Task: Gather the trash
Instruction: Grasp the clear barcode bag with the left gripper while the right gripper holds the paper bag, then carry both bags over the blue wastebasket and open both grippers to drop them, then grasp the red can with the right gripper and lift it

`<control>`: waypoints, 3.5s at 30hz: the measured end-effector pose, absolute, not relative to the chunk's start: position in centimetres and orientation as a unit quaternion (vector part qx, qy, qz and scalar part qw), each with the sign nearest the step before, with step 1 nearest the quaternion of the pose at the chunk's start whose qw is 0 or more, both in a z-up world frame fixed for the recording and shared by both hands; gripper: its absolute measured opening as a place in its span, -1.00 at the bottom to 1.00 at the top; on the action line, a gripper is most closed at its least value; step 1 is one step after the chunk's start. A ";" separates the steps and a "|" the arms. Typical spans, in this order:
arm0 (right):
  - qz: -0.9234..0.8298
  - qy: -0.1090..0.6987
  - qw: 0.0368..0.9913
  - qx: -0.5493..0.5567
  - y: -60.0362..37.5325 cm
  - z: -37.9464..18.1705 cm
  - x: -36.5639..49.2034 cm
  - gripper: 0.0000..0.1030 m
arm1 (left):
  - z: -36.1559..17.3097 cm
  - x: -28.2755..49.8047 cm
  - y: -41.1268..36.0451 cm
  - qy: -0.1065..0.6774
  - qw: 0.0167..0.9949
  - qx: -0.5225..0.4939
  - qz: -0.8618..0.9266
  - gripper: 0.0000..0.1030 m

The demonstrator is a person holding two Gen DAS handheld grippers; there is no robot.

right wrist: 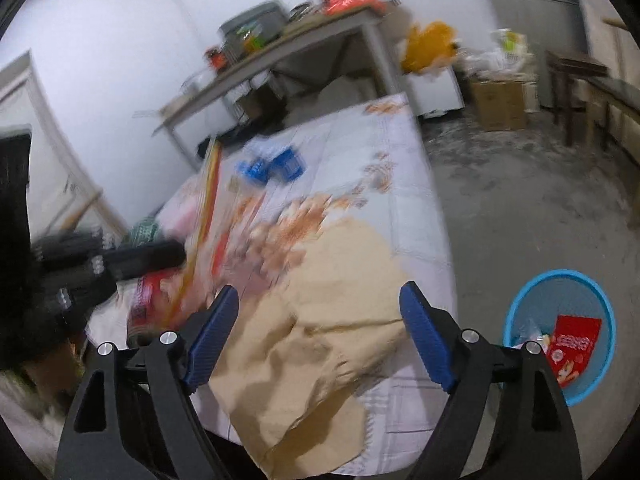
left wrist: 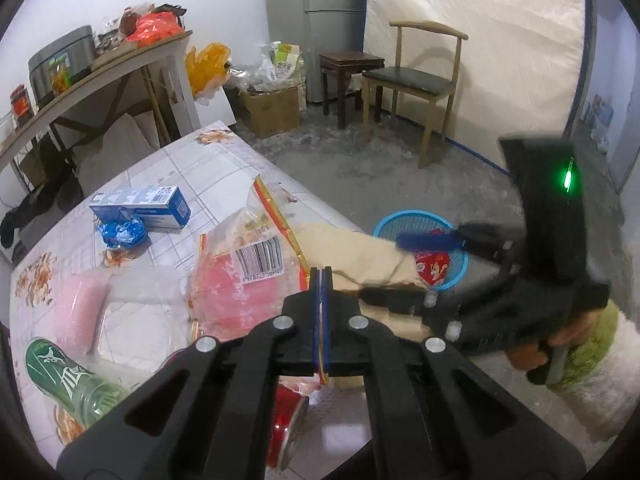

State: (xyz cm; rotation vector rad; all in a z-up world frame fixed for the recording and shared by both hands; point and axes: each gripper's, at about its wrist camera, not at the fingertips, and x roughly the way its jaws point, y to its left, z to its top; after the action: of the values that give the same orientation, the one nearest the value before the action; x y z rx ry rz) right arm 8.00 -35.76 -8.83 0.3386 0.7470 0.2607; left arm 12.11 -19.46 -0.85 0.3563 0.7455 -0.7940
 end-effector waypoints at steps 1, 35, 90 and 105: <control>0.132 0.368 0.907 0.156 -35.4 -9.1 7.9 0.56 | -0.8 12.2 -19.3 0.354 0.840 0.167 -0.376 -1.00; -0.040 0.306 0.908 0.283 -41.6 -7.9 3.4 -0.84 | 3.1 11.1 -19.4 0.281 0.865 0.151 -0.388 -1.00; -0.252 0.348 0.709 0.560 -64.4 -31.2 -1.7 0.15 | -6.4 20.4 -49.6 0.519 0.691 0.170 -0.474 0.00; -0.198 0.301 0.721 0.592 -54.9 -25.9 -13.4 0.42 | 7.7 20.9 -14.9 0.389 0.842 0.057 -0.369 0.49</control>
State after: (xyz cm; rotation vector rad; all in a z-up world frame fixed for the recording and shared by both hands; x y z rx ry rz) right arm -13.39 -54.94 -25.89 1.3085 0.6644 -0.4378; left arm 20.90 -14.94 7.74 0.1206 0.8208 -0.7800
